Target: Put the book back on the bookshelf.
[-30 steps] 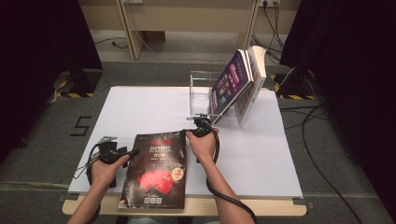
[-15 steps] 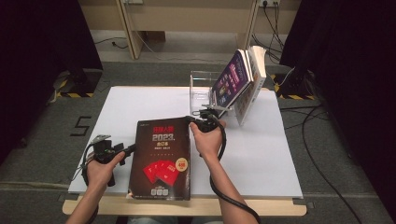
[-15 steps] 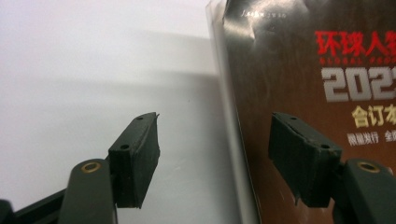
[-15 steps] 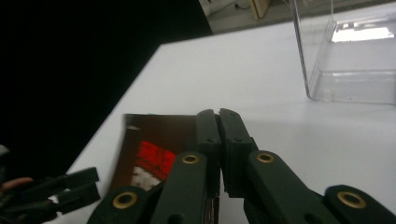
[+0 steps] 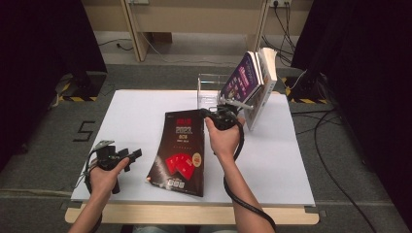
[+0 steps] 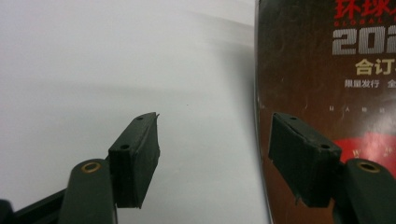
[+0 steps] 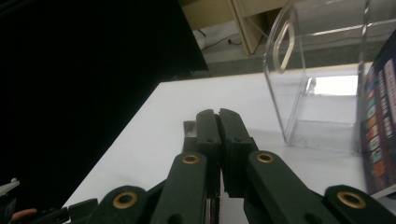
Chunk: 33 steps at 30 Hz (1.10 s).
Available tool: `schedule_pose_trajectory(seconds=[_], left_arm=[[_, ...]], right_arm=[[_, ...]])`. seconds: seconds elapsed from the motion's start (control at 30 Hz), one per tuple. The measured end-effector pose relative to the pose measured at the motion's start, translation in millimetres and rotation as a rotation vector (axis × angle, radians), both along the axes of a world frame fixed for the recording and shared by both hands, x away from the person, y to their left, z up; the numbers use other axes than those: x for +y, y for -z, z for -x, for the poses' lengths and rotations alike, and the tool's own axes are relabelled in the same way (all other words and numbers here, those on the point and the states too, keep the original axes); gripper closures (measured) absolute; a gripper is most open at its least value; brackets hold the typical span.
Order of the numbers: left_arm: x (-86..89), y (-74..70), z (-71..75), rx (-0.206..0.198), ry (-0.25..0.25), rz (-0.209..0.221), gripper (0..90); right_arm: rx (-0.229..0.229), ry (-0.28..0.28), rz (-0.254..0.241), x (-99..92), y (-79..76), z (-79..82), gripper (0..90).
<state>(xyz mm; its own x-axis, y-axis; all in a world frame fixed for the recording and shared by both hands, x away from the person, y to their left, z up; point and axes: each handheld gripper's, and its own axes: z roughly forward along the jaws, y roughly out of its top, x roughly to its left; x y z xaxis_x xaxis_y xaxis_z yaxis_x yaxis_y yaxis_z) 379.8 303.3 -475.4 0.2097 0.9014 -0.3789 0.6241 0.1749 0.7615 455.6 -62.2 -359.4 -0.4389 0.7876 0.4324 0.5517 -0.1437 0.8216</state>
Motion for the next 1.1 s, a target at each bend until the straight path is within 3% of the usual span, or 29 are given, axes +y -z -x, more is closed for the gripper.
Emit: schedule_pose_trajectory(seconds=[0.47,0.77,1.1], left_arm=[[-1.3,2.2,-0.5,0.005,0.002,-0.002,33.1],[-1.3,3.4,-0.9,0.010,0.004,-0.001,33.1],[-2.2,3.1,-0.9,0.007,0.004,-0.002,33.1]], right_arm=[[-0.136,0.101,0.009,-27.7,-42.8,-4.8,88.0],[-0.183,0.130,0.001,-38.5,-67.3,-5.8,88.0],[-0.238,0.161,-0.001,-47.6,-82.6,-2.6,88.1]])
